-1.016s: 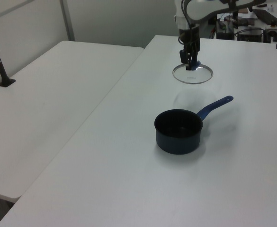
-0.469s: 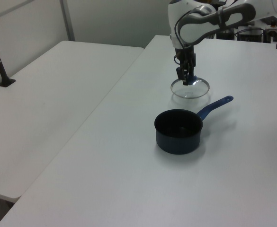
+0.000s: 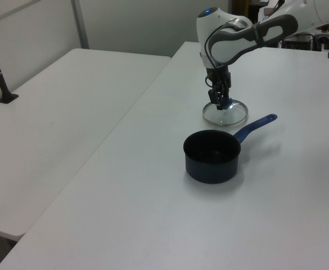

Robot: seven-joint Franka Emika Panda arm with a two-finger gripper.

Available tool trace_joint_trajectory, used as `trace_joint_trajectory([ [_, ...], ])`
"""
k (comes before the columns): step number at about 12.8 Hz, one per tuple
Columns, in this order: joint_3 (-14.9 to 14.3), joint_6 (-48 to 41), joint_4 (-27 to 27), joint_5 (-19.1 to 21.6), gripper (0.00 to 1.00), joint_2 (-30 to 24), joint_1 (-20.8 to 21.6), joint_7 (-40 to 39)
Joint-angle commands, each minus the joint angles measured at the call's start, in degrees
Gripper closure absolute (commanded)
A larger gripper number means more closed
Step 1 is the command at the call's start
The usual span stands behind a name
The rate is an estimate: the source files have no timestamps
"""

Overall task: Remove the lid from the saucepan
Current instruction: 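Lower the glass lid flat onto the table beside the saucepan, then open the gripper, release the knob, and raise the gripper away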

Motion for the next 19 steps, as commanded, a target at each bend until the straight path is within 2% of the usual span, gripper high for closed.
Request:
trace_joint_trajectory([
  [1,-0.02,1.64,-1.65,0.68,0.57,-0.98,0.42,-0.67],
  [5,-0.02,1.56,-2.62,0.68,0.37,-0.98,0.42,-0.76],
  [8,-0.02,1.29,-2.71,0.68,0.34,-0.98,0.42,-0.76],
  [9,-0.02,1.12,-2.71,0.68,0.24,-0.98,0.42,-0.76],
  [10,-0.02,1.03,-2.62,0.68,0.06,-1.15,0.42,-0.24],
  [11,-0.02,0.85,-2.44,0.68,0.00,-1.59,0.51,0.03],
  [14,-0.11,-3.43,-0.61,0.68,0.00,-6.06,0.51,0.20],
  [17,0.16,-11.43,0.90,-0.20,0.00,-13.69,1.12,2.65],
  [18,1.46,-13.98,0.90,-1.16,0.00,-16.24,1.21,4.23],
  [19,4.35,-15.83,0.90,-2.73,0.00,-18.36,0.43,4.60],
])
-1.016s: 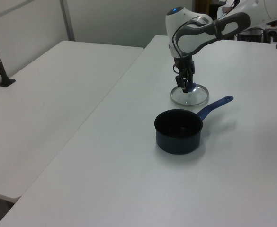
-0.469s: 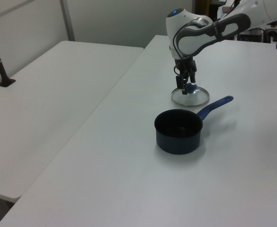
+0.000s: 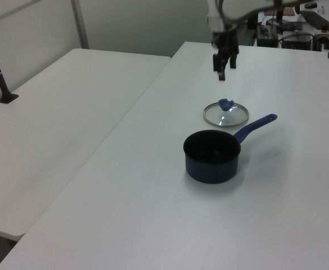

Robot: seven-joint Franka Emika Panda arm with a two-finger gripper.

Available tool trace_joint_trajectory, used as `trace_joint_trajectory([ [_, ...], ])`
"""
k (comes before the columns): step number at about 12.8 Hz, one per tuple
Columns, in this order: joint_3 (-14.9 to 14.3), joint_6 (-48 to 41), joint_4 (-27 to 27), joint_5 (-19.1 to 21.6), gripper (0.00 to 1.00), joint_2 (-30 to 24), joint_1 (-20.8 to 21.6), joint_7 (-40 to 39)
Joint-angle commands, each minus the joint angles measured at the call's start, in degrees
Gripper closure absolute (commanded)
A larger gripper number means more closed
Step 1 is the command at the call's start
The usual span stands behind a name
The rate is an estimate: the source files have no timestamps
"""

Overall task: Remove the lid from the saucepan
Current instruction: 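Open the gripper, release the knob, and raise the gripper away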

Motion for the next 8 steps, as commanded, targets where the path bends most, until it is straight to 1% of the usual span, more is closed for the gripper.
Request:
trace_joint_trajectory([
  [1,5.75,-5.58,-2.29,-2.92,0.00,-8.30,-0.95,3.01],
  [4,10.15,-8.93,-3.17,-3.70,0.00,-12.79,-3.84,3.01],
  [5,10.51,-8.93,-3.61,-4.67,0.00,-13.33,-4.03,3.01],
  [8,10.52,-8.58,-3.53,-4.76,0.00,-13.33,-5.17,2.31],
])
